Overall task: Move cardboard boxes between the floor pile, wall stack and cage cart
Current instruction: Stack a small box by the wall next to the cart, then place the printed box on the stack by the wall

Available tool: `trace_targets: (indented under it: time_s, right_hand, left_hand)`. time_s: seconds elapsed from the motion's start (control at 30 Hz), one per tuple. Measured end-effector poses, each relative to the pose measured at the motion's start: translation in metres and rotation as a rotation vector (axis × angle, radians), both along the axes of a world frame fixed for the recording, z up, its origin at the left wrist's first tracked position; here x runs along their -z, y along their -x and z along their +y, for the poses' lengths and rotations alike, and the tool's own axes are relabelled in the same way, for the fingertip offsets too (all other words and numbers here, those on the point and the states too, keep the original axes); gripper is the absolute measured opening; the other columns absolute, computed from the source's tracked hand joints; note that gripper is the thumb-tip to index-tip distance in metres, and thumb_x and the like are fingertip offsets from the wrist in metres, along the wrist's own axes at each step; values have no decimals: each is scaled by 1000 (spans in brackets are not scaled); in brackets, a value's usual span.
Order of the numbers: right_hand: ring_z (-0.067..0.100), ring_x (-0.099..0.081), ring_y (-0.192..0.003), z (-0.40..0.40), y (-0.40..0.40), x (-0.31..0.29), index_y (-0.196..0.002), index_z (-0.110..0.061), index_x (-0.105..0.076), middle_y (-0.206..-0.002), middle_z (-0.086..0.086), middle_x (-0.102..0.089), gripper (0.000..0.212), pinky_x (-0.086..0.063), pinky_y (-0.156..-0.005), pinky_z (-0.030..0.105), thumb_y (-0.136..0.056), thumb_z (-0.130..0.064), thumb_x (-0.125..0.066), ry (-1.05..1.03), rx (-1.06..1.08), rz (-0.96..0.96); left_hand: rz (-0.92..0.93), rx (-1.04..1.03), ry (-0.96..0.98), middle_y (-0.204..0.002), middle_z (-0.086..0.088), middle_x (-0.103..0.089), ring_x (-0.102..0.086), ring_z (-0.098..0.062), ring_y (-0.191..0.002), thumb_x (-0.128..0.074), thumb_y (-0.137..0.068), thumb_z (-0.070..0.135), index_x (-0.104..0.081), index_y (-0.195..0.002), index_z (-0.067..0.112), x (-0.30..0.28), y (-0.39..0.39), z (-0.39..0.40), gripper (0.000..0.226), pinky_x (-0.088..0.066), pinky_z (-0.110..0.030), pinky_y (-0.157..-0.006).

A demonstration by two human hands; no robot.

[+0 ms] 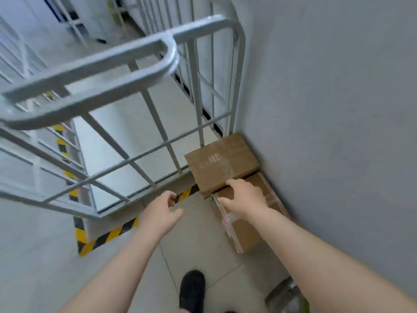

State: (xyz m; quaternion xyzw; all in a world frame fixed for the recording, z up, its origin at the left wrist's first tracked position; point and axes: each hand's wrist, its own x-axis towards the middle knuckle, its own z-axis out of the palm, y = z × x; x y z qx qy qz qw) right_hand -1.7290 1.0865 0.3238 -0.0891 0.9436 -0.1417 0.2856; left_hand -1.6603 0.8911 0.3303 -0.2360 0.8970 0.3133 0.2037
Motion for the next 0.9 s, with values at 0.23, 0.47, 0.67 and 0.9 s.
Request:
trace_targets:
  time_s: [0.23, 0.47, 0.67, 0.9]
  right_hand:
    - [21, -50, -123, -90, -88, -216, -139, -21, -41, -135, 0, -52, 58, -42, -99, 38, -90, -52, -51, 199, -298, 12]
    - [19, -51, -120, -194, -242, -333, -137, -24, -44, -131, -3, -55, 56, -42, -98, 36, -88, -52, -52, 283, -772, 58]
    - [21, -58, -109, -259, -433, -369, -133, -23, -46, -117, -1, -62, 57, -47, -86, 31, -86, -54, -55, 306, -1198, 45]
    - [22, -61, -104, -248, -710, -375, -125, -21, -56, -114, -1, -64, 49, -51, -87, 37, -84, -50, -58, 404, -1637, -33]
  left_hand:
    - [52, -394, -24, -96, 1, -59, -58, -20, -88, -68, -81, 25, -58, -110, 15, -201, -140, -70, 32, -48, -30, -76]
    - [167, -922, -39, -93, -5, -57, -52, -19, -82, -67, -81, 15, -54, -95, 16, -288, -367, -82, 19, -41, -26, -74]
    - [131, -1312, 150, -106, 1, -62, -60, -19, -96, -62, -82, 25, -56, -113, 21, -331, -586, -56, 31, -46, -26, -78]
    - [77, -1644, 278, -114, 7, -60, -57, -14, -104, -56, -87, 28, -56, -115, 23, -355, -823, 43, 28, -45, -22, -80]
